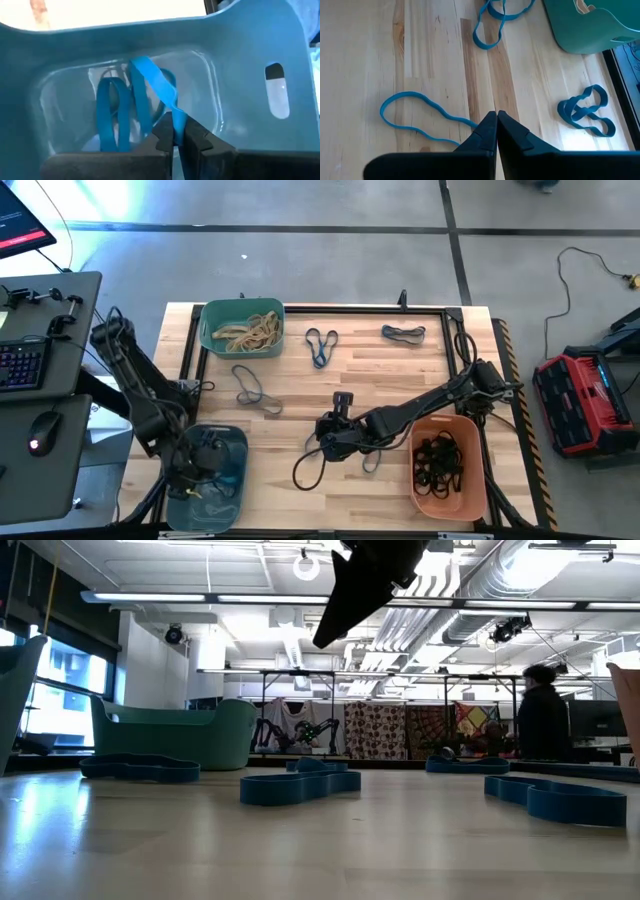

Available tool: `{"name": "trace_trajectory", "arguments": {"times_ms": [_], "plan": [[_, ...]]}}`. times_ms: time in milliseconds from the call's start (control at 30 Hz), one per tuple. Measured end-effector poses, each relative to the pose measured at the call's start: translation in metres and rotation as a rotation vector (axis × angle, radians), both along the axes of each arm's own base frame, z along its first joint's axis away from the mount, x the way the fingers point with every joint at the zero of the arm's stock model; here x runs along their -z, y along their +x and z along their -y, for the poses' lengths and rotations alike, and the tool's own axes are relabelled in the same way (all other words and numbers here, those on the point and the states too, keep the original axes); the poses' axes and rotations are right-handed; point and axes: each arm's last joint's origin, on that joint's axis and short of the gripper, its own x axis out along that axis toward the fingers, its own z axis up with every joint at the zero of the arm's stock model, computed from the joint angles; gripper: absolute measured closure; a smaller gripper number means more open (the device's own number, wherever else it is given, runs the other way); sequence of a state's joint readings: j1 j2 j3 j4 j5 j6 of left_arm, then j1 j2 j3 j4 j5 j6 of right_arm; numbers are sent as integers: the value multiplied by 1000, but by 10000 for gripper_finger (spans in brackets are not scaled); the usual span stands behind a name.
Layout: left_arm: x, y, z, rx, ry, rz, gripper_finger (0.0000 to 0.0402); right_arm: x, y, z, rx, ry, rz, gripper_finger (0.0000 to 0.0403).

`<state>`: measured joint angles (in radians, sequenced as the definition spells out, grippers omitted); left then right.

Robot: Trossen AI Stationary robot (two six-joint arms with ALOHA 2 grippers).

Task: Sort rubber bands into baskets
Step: Put the blue rubber band into the blue bin

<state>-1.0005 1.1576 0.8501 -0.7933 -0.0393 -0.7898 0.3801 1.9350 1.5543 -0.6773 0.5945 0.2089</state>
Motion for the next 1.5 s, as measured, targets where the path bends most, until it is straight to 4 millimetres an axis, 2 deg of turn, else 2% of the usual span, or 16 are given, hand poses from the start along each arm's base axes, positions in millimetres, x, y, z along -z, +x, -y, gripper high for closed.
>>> {"name": "trace_trajectory", "arguments": {"times_ms": [133,267,567,900,1100,1267,1333,1500], "plan": [[6,2,4,-43,9,-26,379,0,0,0,0,0,-1,403],[9,3,6,-76,8,-55,343,0,0,0,0,-2,-4,403],[4,1,4,-138,-9,-81,261,1,0,-2,-46,54,-22,403],[-14,-3,-3,-151,84,-120,232,-1,7,8,-51,38,-7,403],[-26,4,-10,-168,143,-67,234,-2,9,10,-67,28,6,403],[-37,15,-21,-120,155,17,268,-4,14,9,-100,19,50,403],[-40,20,-30,-116,152,47,292,2,17,9,-131,31,98,403],[-47,34,-50,-114,154,126,357,31,19,18,-171,113,162,403]]}}
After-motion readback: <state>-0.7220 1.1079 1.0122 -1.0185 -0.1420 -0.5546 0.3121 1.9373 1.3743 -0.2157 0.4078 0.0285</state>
